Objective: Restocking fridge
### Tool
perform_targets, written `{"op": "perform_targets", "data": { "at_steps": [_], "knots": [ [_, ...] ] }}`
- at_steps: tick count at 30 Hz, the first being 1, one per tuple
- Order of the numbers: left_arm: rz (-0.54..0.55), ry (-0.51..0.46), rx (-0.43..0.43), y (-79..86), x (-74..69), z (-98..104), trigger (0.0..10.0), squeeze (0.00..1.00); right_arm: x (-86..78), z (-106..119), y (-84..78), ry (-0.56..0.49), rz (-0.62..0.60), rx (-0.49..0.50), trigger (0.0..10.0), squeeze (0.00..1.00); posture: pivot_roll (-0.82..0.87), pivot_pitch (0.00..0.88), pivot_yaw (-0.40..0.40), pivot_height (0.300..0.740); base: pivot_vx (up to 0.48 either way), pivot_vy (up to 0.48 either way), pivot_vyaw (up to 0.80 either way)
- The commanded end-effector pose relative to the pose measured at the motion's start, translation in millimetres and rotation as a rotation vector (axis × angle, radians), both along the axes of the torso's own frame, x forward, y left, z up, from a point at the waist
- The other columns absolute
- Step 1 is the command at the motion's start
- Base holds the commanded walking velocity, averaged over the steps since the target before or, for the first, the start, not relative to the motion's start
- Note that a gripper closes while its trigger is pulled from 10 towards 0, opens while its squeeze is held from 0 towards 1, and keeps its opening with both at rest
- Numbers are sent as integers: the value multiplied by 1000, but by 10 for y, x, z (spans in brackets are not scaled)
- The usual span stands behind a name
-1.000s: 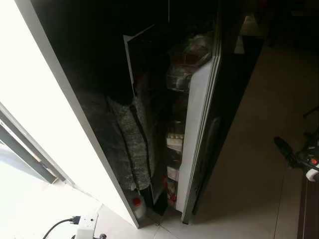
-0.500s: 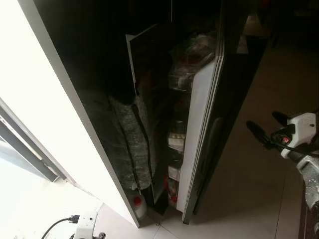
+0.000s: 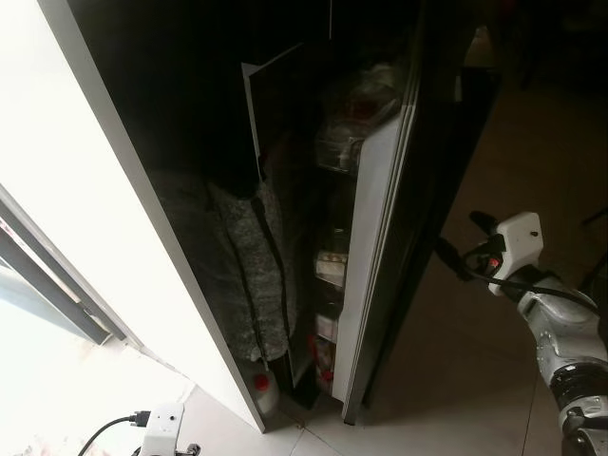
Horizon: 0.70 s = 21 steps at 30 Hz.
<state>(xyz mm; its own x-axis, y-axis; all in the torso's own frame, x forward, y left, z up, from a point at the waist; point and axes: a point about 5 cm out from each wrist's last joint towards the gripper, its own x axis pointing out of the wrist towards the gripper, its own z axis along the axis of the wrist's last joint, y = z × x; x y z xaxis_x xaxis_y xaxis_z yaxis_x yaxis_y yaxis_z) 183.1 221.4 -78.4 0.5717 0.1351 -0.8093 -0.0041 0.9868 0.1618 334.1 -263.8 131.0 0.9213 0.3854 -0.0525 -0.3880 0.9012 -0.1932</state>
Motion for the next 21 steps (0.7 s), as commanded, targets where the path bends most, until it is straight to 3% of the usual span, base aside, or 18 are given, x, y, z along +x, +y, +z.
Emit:
{"op": "perform_targets", "data": {
  "at_steps": [1, 9, 16, 18, 21],
  "knots": [
    [7, 5, 13, 46, -23, -1, 10000, 0, 53, 46, 133, -17, 64, -9, 10000, 0, -225, 0, 62, 740, 0, 0, 0],
    [3, -6, 12, 28, 7, 10, 10000, 0, 152, 100, 327, -48, 94, -6, 10000, 0, -221, 0, 60, 740, 0, 0, 0],
    [1, -14, 17, 33, 23, 20, 10000, 0, 272, 159, 643, -81, 129, 26, 10000, 0, -213, 0, 59, 740, 0, 0, 0],
    [1, -14, 18, 34, 23, 20, 10000, 0, 280, 163, 659, -82, 130, 27, 10000, 0, -213, 0, 59, 740, 0, 0, 0],
    [5, -20, 21, 41, 35, 28, 10000, 0, 337, 193, 845, -91, 157, 35, 10000, 0, -209, 0, 56, 740, 0, 0, 0]
  ]
}}
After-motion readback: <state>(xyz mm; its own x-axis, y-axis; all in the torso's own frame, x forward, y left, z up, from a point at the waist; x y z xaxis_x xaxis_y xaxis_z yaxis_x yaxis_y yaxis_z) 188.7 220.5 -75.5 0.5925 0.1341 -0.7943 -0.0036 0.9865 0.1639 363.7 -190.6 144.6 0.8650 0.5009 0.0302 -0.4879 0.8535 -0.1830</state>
